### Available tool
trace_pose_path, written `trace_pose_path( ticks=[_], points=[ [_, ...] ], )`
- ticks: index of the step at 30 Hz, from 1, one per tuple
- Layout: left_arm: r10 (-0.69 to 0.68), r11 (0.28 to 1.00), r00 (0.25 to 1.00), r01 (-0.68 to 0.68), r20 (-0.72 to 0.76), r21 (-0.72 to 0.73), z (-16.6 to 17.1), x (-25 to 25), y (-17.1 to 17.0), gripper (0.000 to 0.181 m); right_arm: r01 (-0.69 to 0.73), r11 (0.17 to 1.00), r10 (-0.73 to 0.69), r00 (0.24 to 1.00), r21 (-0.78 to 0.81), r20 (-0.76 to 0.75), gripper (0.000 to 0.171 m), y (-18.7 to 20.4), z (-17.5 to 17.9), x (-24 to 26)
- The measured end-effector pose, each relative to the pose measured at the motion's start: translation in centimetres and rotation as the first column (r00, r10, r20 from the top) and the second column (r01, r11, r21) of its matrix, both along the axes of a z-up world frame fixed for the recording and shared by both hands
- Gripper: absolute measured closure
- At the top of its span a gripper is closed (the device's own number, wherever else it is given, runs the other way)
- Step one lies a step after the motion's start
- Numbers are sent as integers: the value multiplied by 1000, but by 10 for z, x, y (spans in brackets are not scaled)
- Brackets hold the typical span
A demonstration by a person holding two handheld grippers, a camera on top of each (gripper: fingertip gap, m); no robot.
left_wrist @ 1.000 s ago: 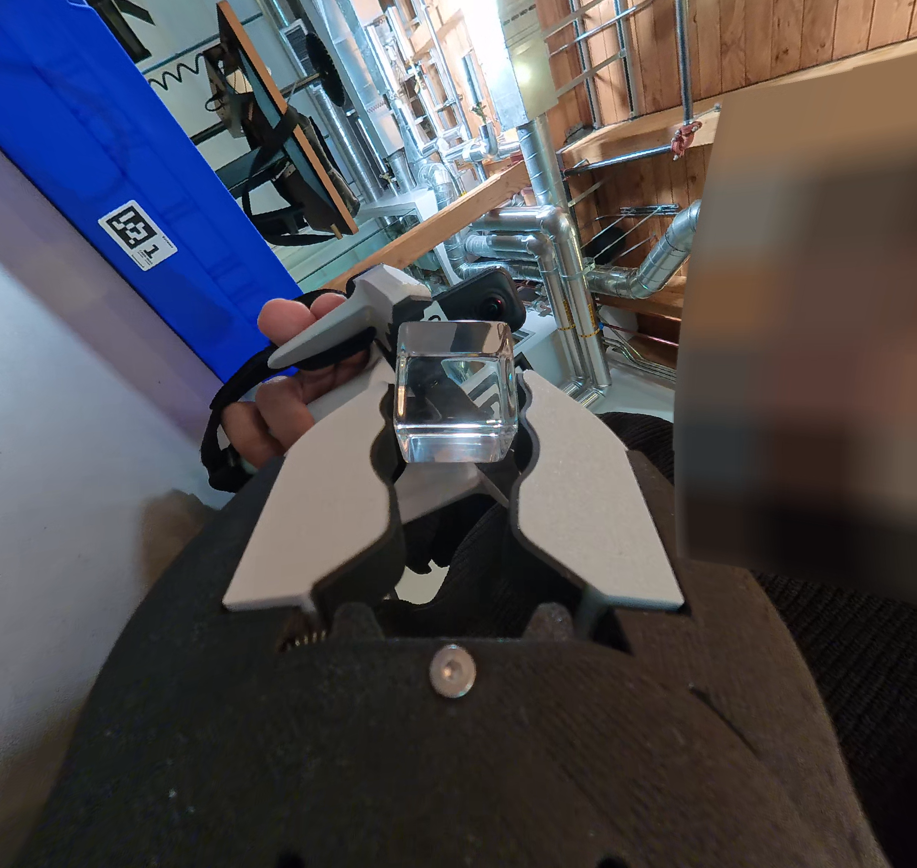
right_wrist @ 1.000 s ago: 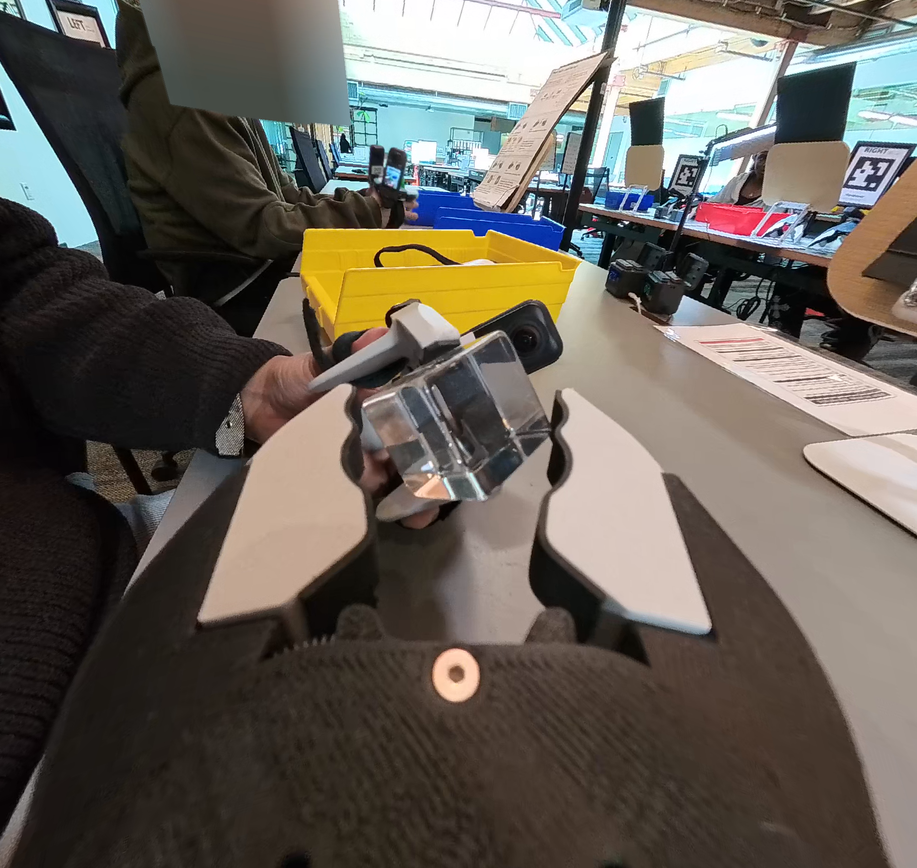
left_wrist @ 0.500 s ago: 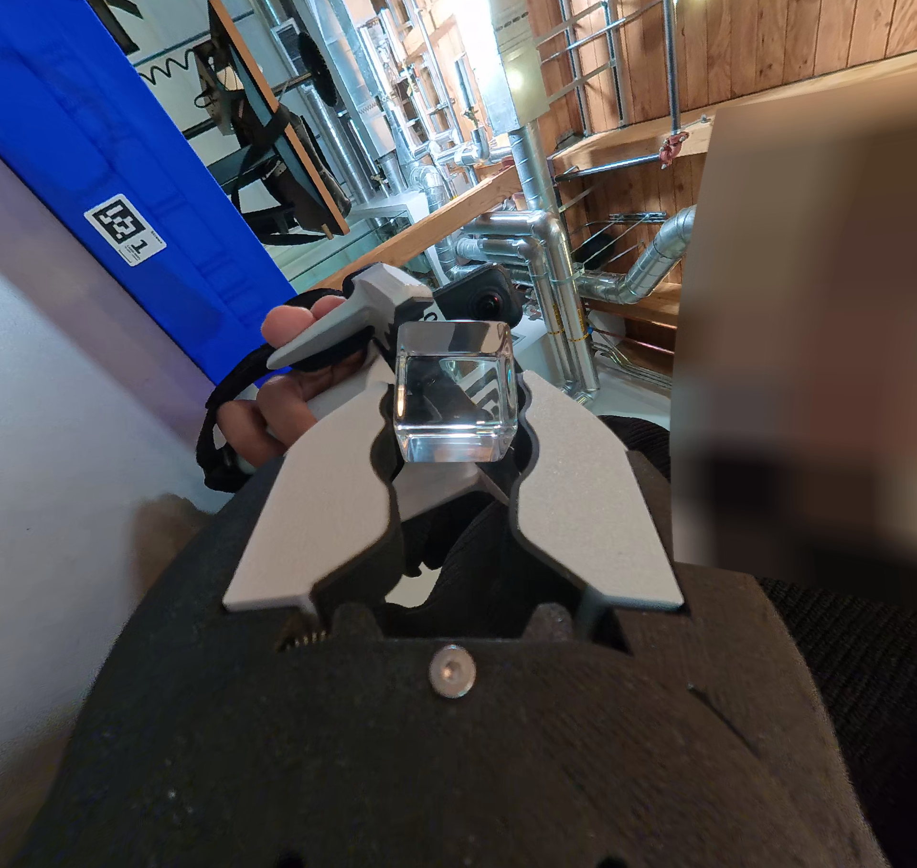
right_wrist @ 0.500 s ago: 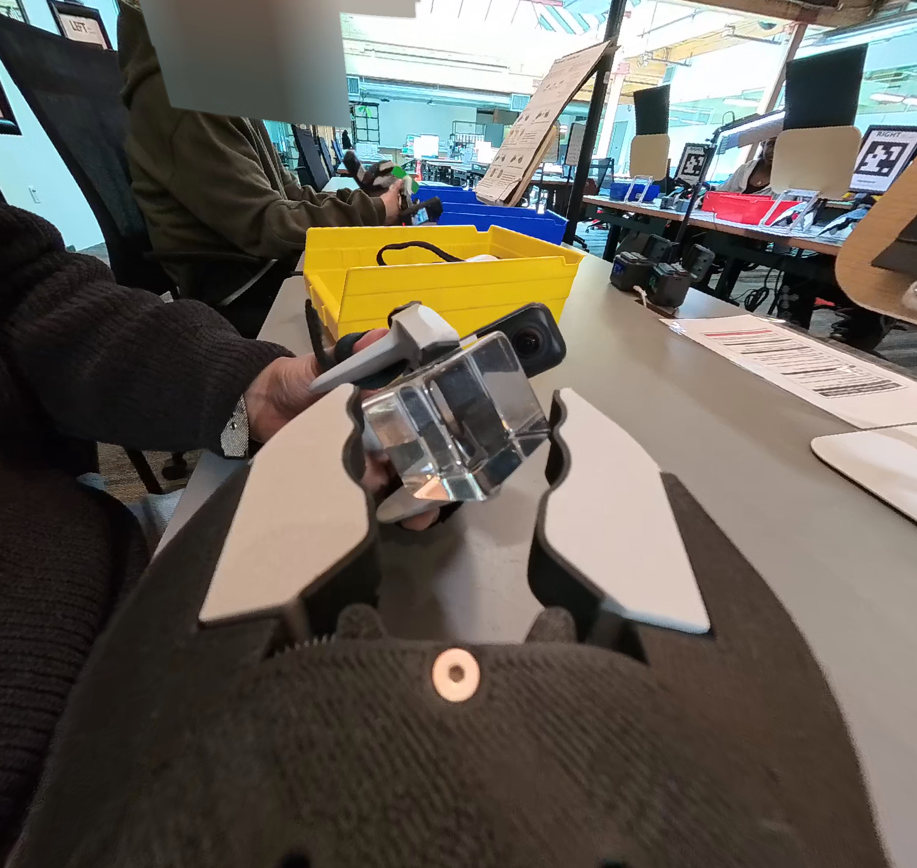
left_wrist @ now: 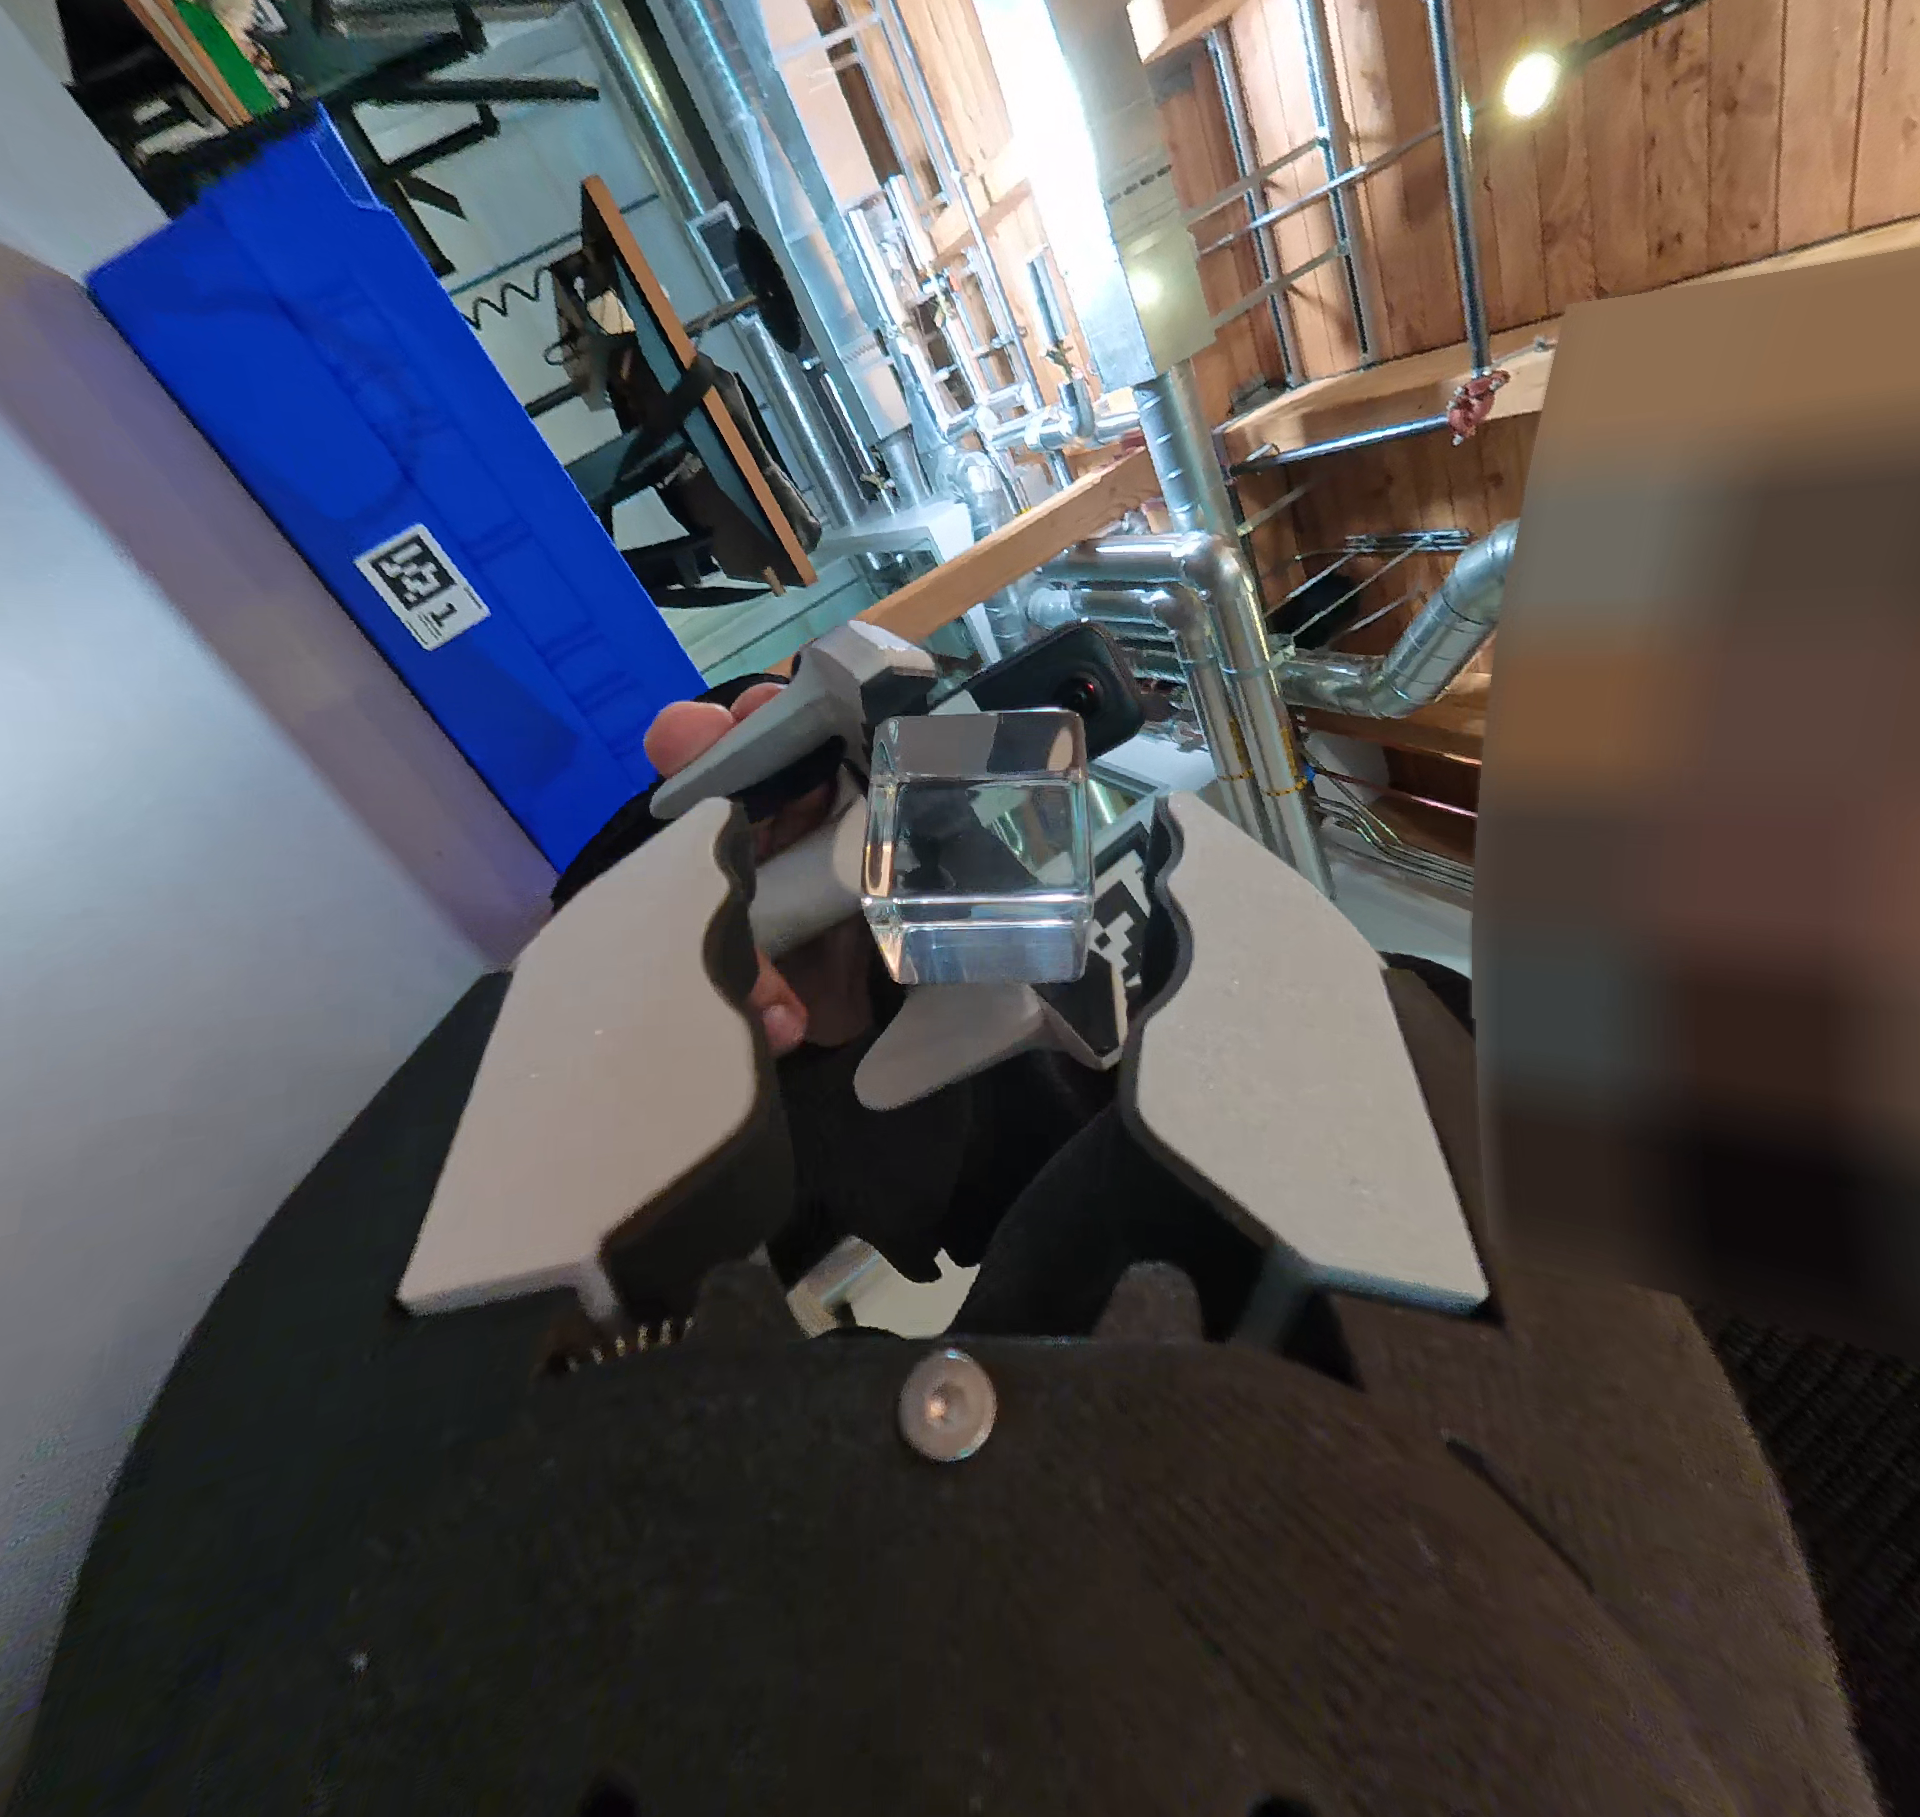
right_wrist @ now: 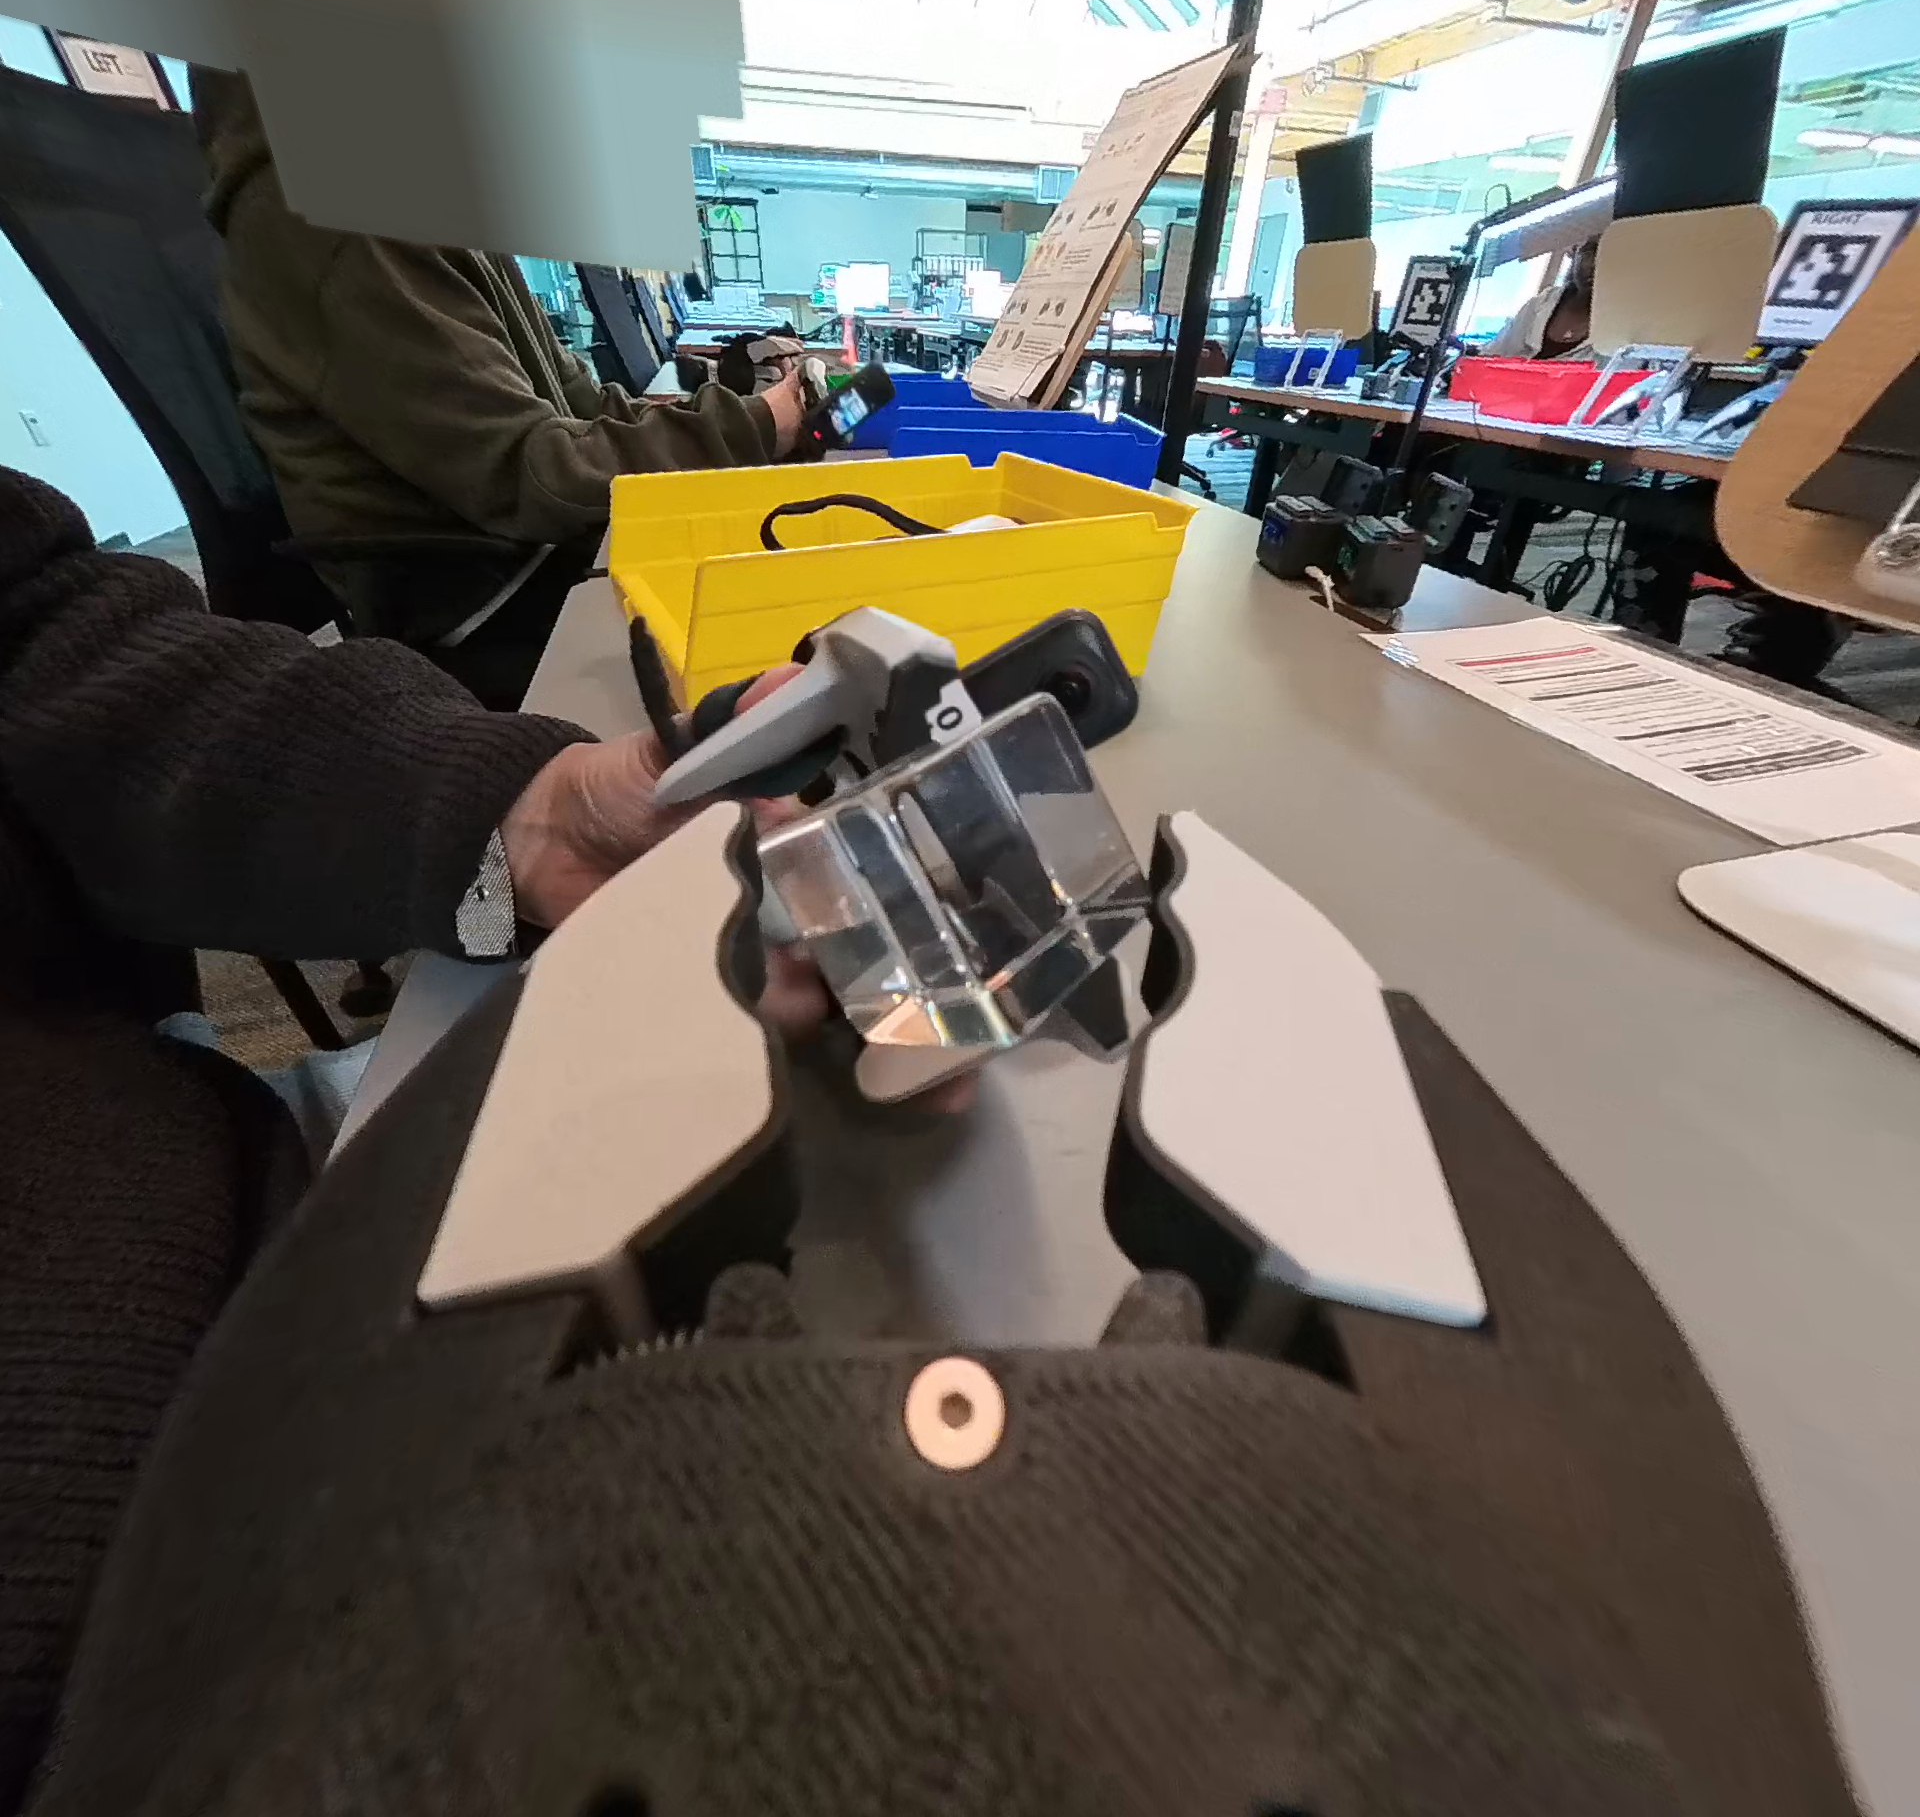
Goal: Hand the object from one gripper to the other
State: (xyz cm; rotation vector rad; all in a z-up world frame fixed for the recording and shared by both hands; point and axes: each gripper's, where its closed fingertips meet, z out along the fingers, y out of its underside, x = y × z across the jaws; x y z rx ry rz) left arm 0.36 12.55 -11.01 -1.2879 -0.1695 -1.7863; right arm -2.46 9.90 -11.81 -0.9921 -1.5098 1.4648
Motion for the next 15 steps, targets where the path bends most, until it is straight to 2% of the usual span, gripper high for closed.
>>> trace_pose_path(
  ticks=[1,4,7,10,15],
  points=[
    [18,1000,1000,-18,-6,-5,-1,-3,1,104,9,1000,-9,1000,-1,7,99,2,-1,0],
    [79,996,995,-81,-64,-29,-6,-10,6,96,61,998,-63,996,34,60,99,11,-9,-3],
    [118,989,973,-134,-197,-67,-20,-12,11,94,146,976,-167,977,159,130,99,25,-24,-6],
    [103,985,947,-140,-305,-101,-33,-7,13,93,223,914,-290,943,340,162,99,39,-37,-8],
    [86,983,924,-140,-373,-120,-42,3,13,91,264,780,-412,899,568,148,99,48,-49,-9]
  ],
)
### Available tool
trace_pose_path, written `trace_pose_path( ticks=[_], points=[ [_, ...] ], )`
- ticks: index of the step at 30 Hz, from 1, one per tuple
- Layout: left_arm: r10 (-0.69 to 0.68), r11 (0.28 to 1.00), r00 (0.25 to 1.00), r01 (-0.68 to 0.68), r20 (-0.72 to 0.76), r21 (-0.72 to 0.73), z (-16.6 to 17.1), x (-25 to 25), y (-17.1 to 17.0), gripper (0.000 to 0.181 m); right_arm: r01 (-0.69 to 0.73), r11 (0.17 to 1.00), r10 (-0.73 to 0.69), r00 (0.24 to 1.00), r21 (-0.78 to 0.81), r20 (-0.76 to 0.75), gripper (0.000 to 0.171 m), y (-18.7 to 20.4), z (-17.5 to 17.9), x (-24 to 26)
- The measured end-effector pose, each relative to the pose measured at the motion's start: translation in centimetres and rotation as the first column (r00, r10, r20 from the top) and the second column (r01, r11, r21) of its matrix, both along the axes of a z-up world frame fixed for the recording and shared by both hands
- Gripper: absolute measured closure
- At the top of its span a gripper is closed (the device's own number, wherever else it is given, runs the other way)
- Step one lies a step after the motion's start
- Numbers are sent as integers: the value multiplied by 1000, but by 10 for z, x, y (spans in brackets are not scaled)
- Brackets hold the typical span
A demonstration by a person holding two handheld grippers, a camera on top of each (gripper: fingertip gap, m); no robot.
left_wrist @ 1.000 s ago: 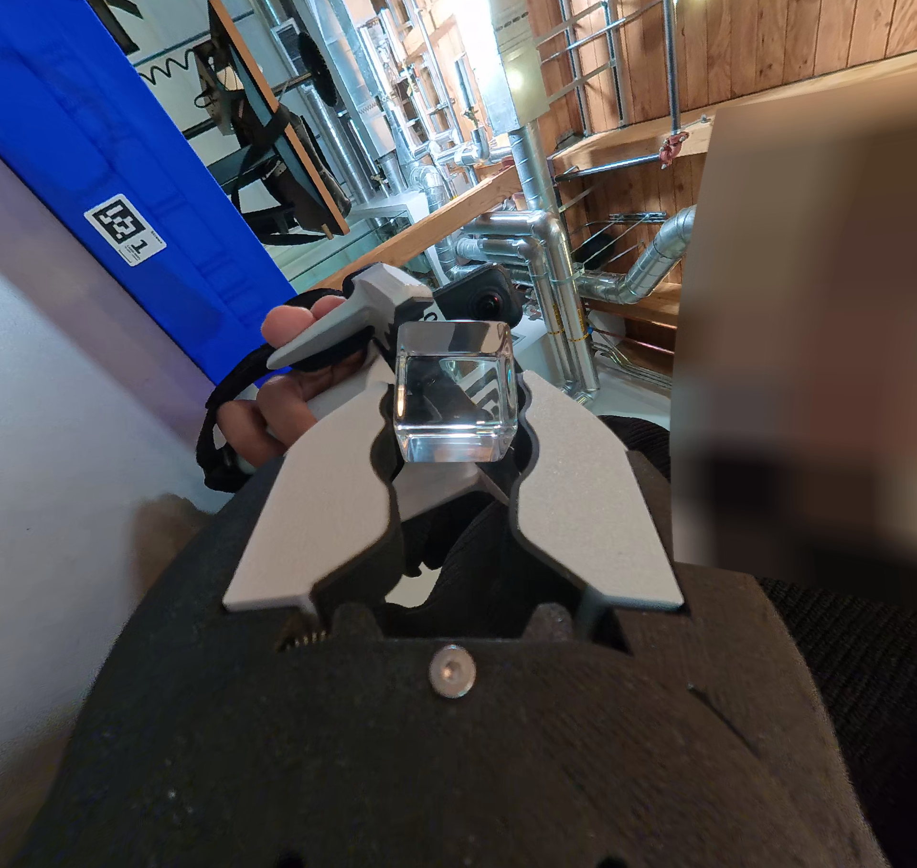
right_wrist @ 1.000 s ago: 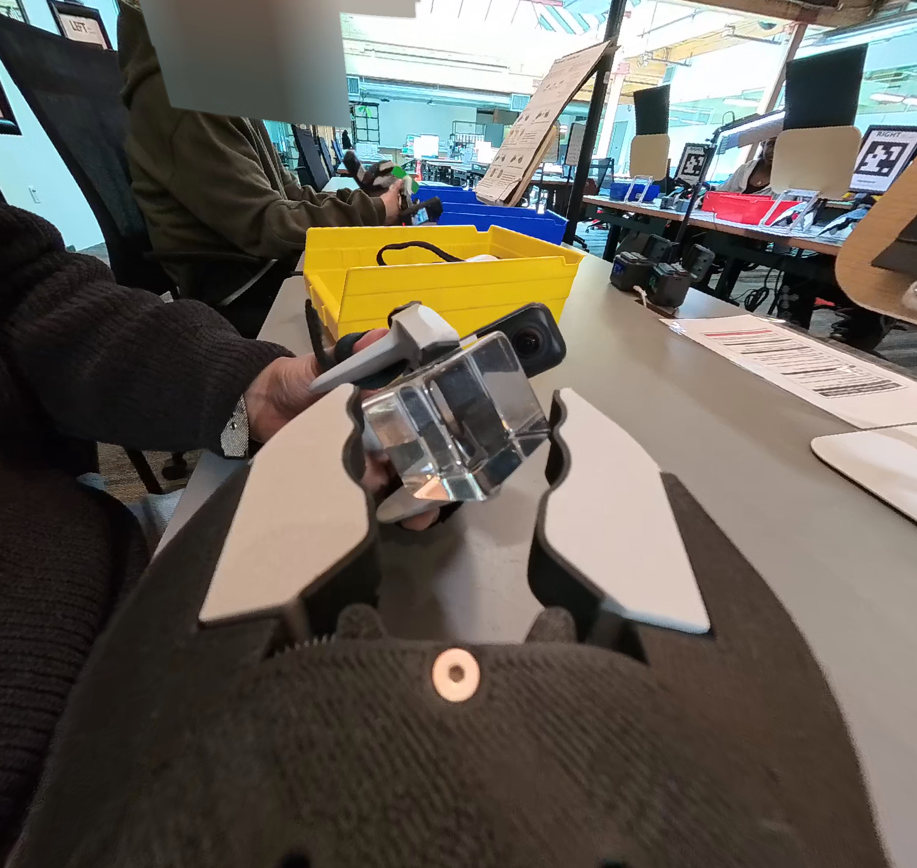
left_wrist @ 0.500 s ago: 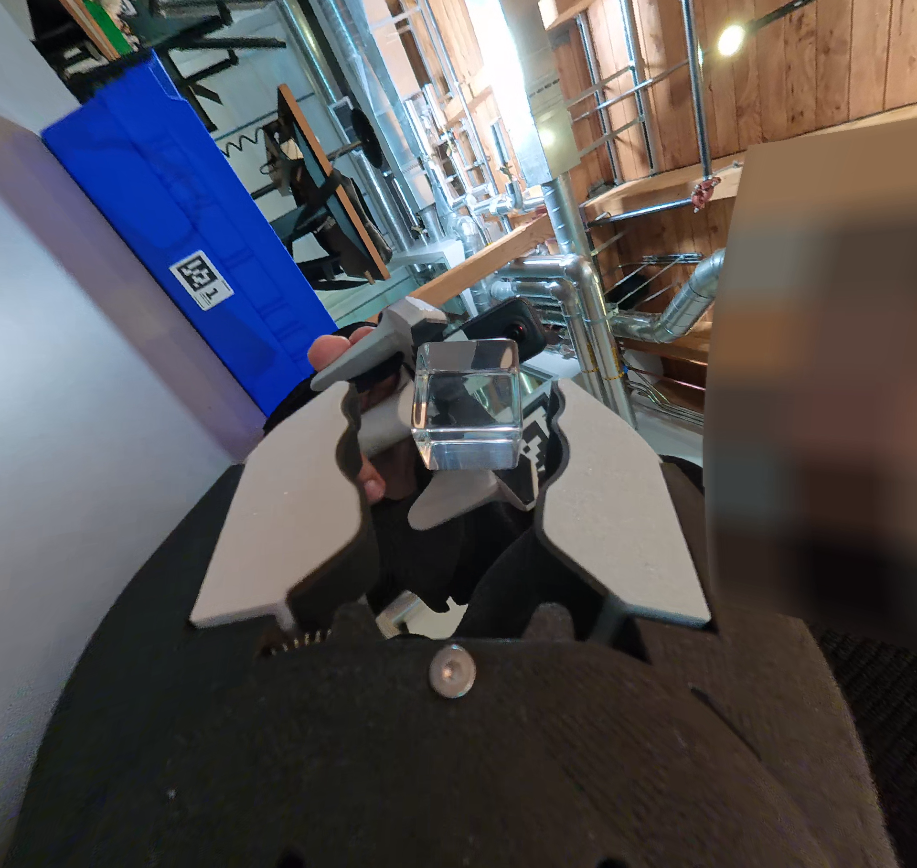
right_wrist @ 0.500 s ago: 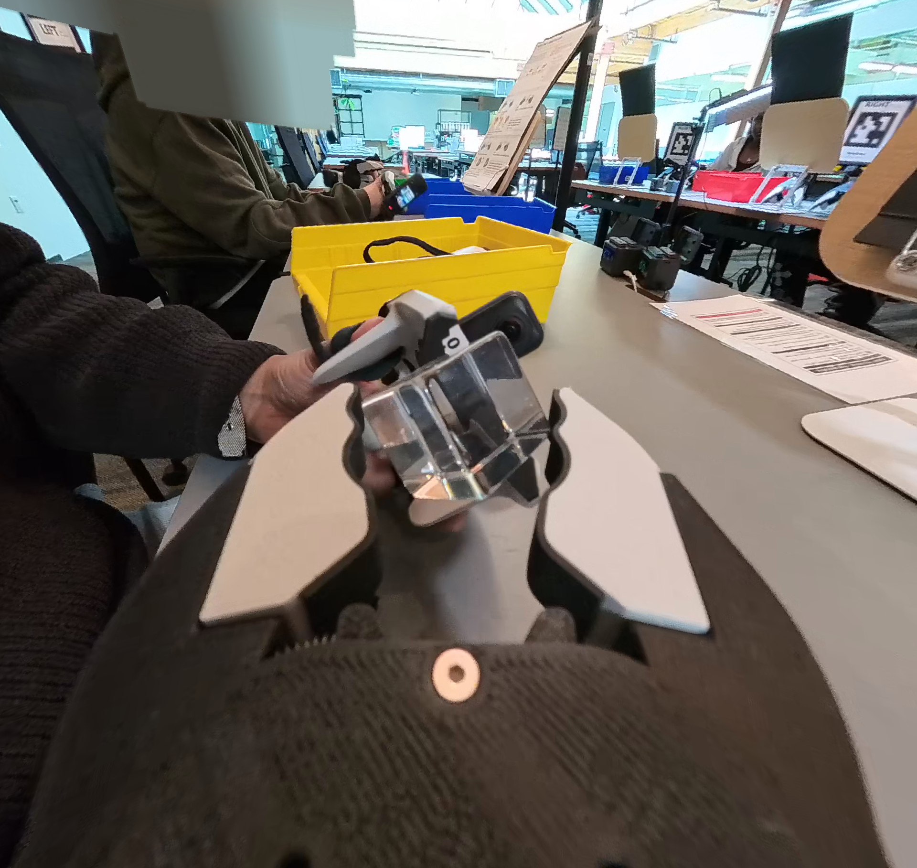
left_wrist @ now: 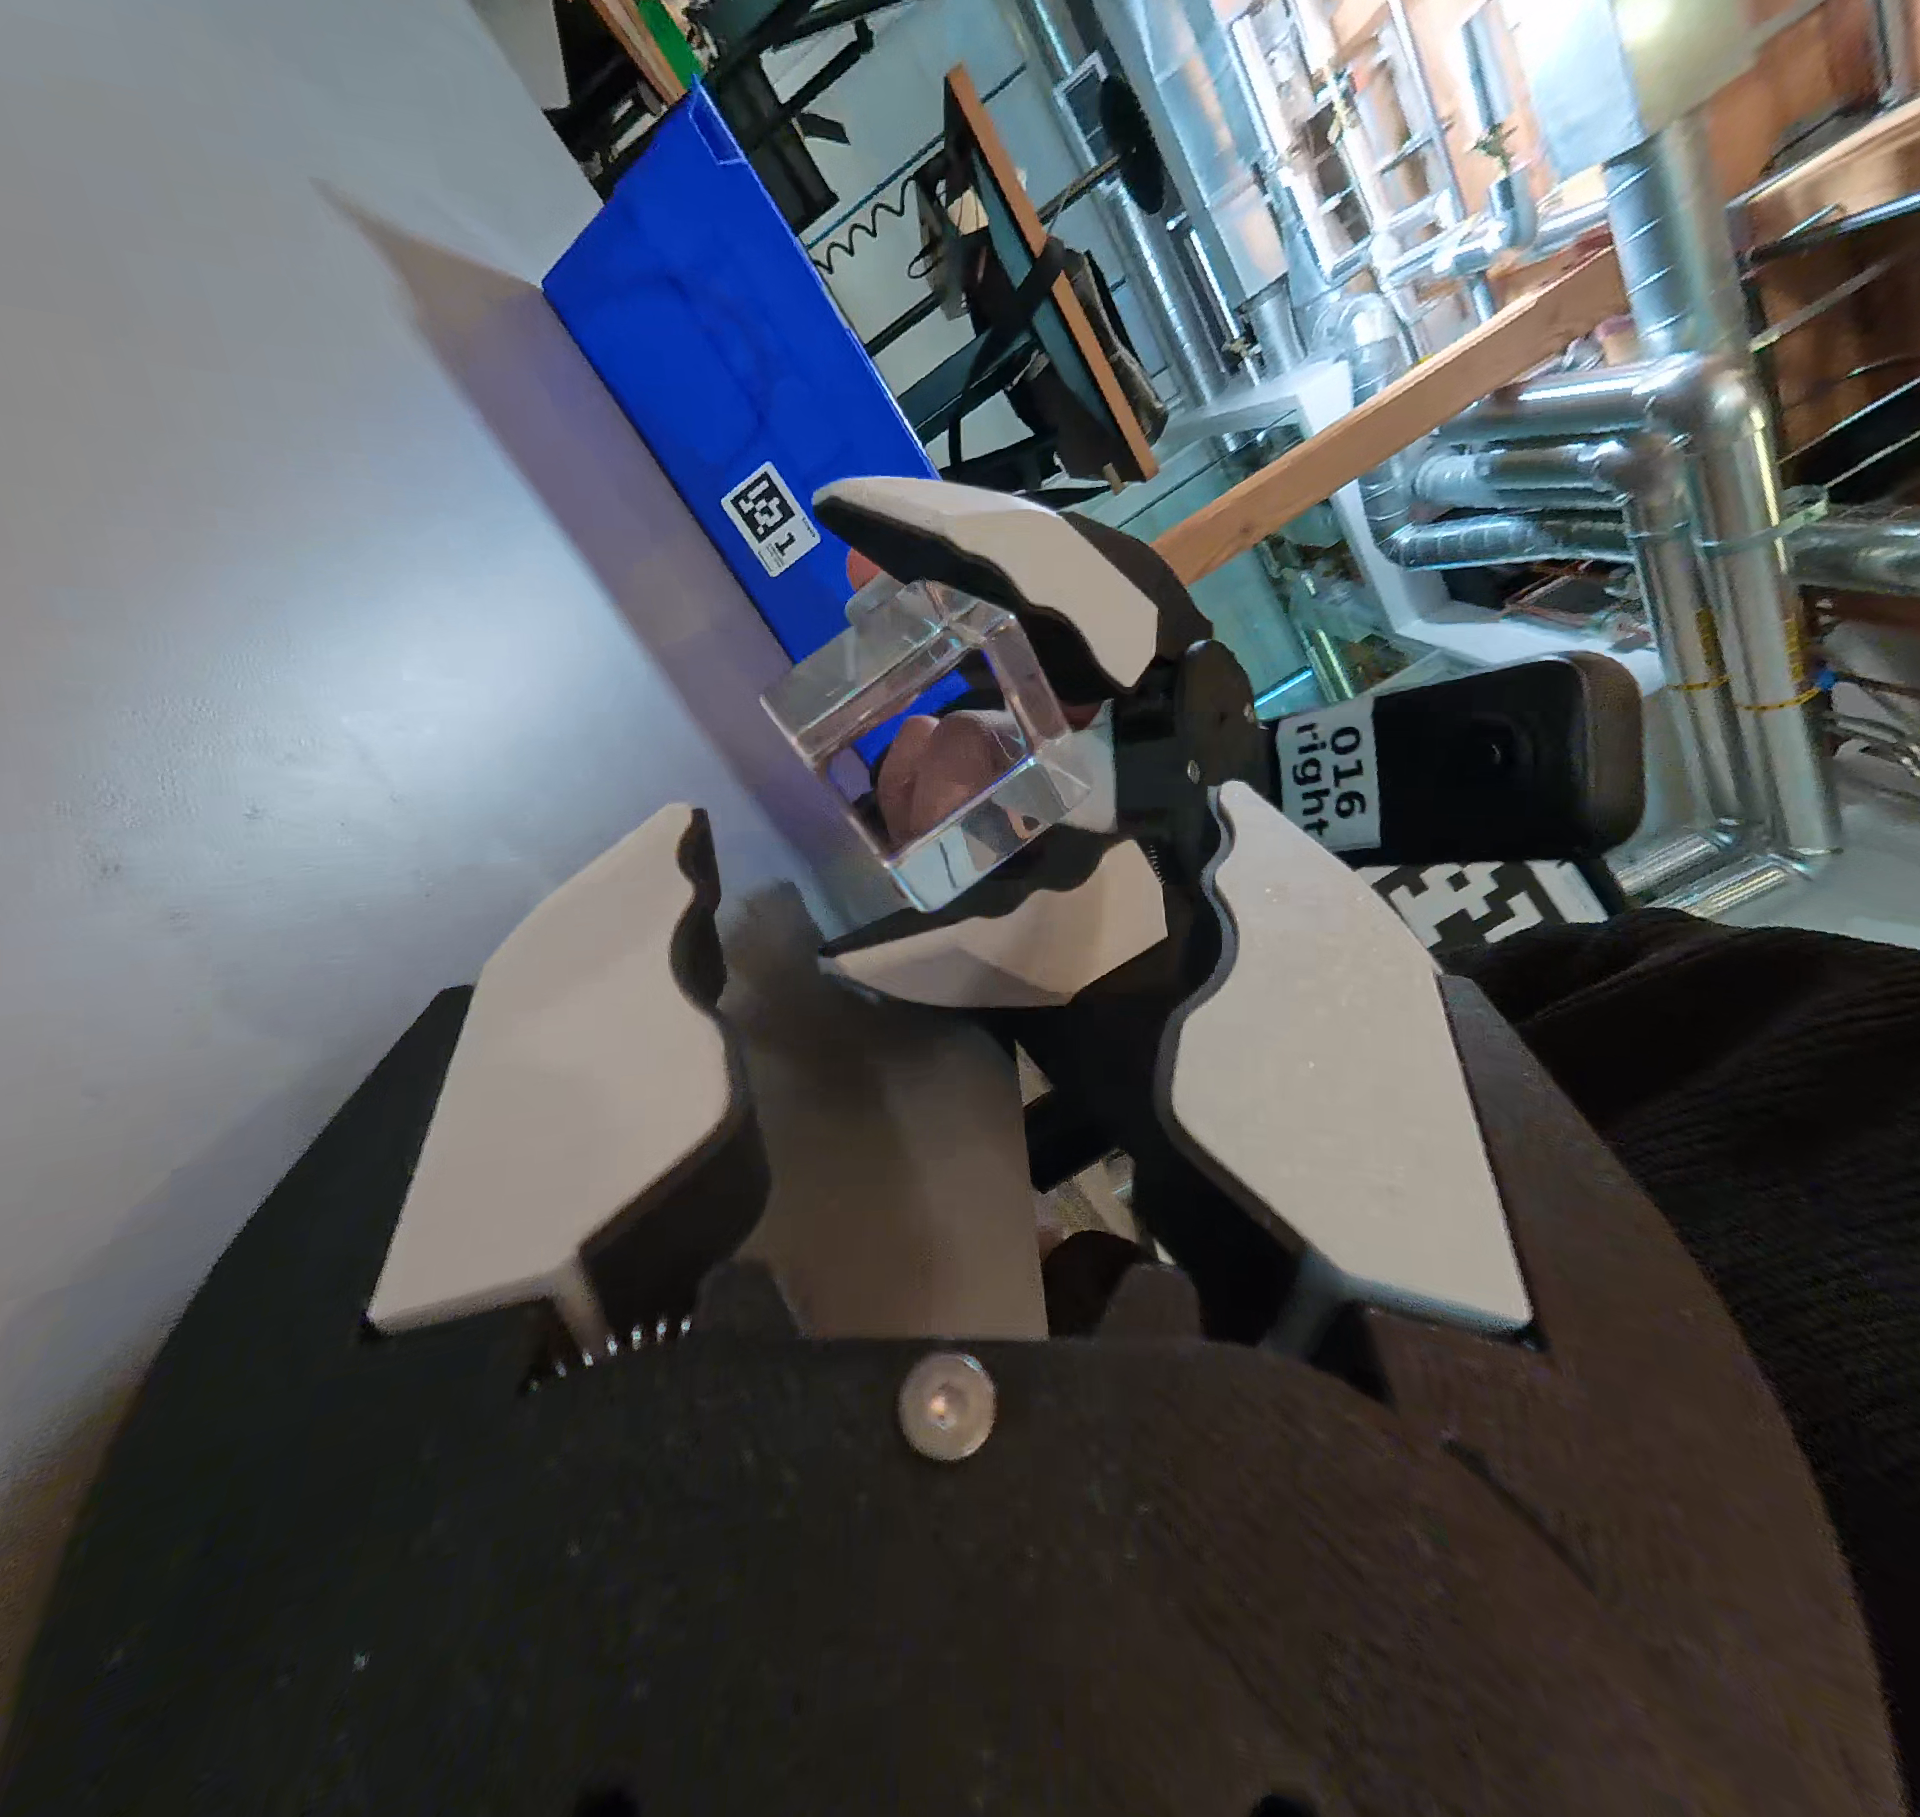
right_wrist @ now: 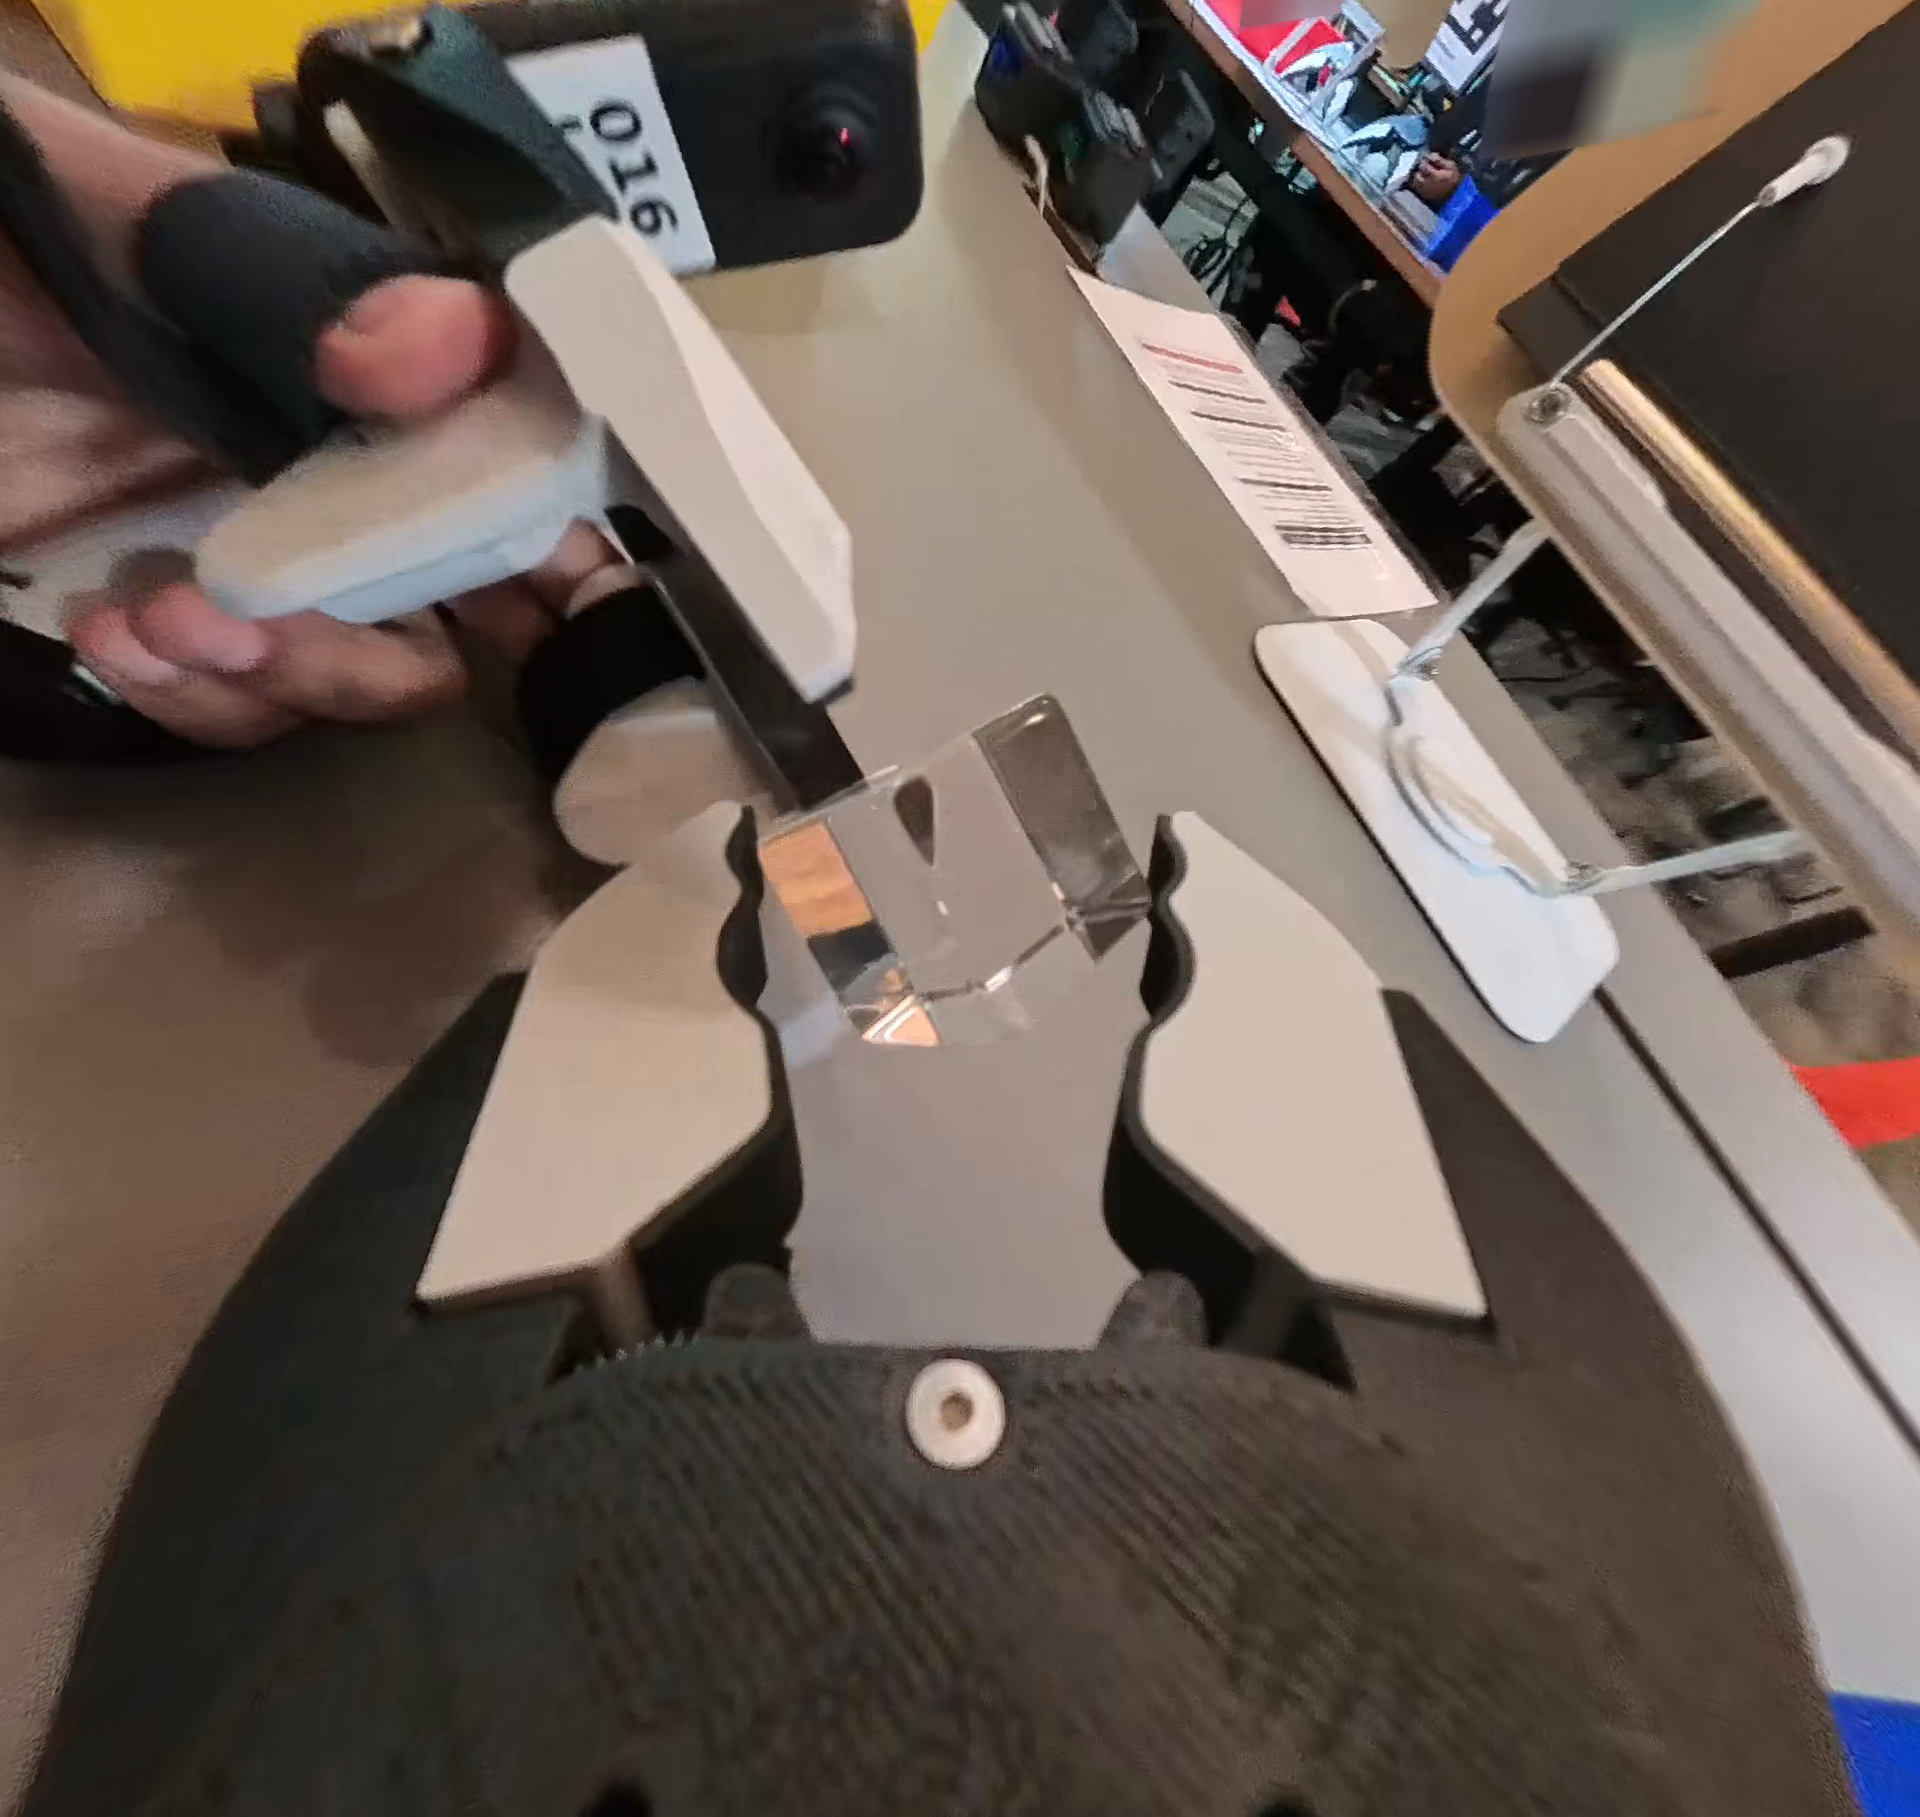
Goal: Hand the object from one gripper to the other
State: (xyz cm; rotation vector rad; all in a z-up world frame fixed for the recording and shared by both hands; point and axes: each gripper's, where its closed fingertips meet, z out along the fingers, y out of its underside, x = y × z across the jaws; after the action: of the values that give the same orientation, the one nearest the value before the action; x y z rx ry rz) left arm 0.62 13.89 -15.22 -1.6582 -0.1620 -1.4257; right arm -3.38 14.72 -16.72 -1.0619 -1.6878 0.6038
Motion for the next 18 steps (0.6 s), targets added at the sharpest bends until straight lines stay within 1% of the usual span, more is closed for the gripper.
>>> trace_pose_path(
  ticks=[3,7,13,18],
  points=[
    [18,1000,999,-17,-51,20,0,1,0,100,15,995,-18,999,96,34,99,0,-5,0],
    [32,999,989,-31,-142,15,-6,3,1,103,39,981,-50,997,191,54,99,0,-5,0],
    [53,999,974,-50,-219,18,-10,5,1,107,27,968,-50,995,251,86,99,-5,-11,-2],
    [55,998,975,-52,-216,19,-10,4,1,116,25,968,-45,996,249,75,98,-9,-7,-2]
  ],
)
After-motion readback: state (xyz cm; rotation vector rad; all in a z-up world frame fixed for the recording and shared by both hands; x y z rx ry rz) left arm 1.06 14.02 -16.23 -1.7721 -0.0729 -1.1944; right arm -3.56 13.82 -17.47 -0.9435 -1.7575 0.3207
